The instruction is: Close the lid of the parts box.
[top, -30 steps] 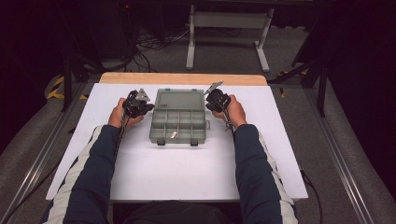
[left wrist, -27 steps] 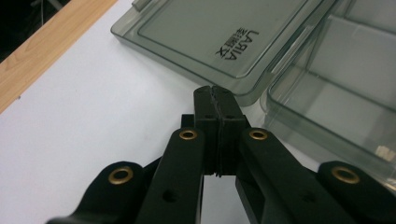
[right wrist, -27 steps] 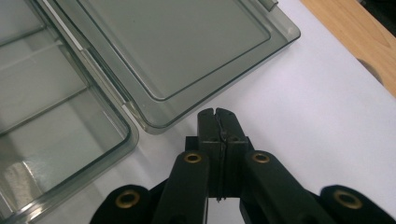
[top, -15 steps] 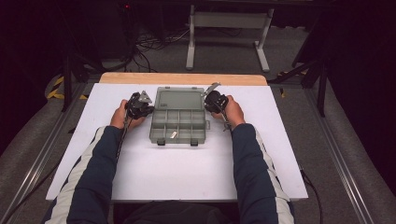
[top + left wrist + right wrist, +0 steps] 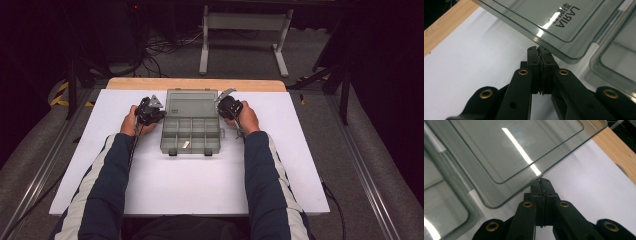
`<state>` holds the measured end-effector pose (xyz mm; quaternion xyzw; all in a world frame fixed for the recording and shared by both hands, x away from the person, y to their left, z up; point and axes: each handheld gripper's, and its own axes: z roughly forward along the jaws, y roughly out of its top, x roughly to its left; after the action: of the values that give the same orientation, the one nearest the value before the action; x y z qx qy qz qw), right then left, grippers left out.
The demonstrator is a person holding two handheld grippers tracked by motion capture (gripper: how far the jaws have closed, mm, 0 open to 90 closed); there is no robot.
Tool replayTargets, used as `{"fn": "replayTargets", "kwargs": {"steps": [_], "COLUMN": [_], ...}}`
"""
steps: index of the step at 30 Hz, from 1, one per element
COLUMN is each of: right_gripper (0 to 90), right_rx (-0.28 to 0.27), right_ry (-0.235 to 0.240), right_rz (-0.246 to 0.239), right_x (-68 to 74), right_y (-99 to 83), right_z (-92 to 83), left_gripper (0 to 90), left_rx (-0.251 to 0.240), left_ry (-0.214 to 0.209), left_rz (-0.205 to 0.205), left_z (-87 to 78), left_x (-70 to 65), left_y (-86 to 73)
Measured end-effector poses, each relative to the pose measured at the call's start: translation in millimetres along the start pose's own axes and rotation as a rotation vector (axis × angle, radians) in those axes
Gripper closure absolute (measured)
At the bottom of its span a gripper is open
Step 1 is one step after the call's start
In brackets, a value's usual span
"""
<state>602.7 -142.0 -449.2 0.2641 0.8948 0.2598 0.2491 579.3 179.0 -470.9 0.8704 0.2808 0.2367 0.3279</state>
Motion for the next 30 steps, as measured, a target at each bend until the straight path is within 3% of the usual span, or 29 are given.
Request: {"fn": "replayTargets", "kwargs": {"steps": [11, 21, 30], "right_gripper": [90.0, 90.0, 90.0], "right_rx": [-0.071, -0.145, -0.220], "right_ry": [-0.027, -0.074, -0.108], "right_rz": [0.059, 0.087, 0.100], "right_x": [-0.1, 1.3, 0.7], "right_y": [-2.4, -3.9, -0.5], "right_z": [4.8, -2.9, -12.0], "left_gripper": [89.0, 89.5, 89.8], "left_rx": [-0.007, -0.067, -0.128], "left_ry": [0.046, 0.099, 0.117], "left_rz": [-0.010, -0.023, -0.040], "left_z": [3.5, -4.3, -10.4], "left_x": [-0.8, -1.0, -0.9], "left_y": [3.0, 7.3, 10.3]}}
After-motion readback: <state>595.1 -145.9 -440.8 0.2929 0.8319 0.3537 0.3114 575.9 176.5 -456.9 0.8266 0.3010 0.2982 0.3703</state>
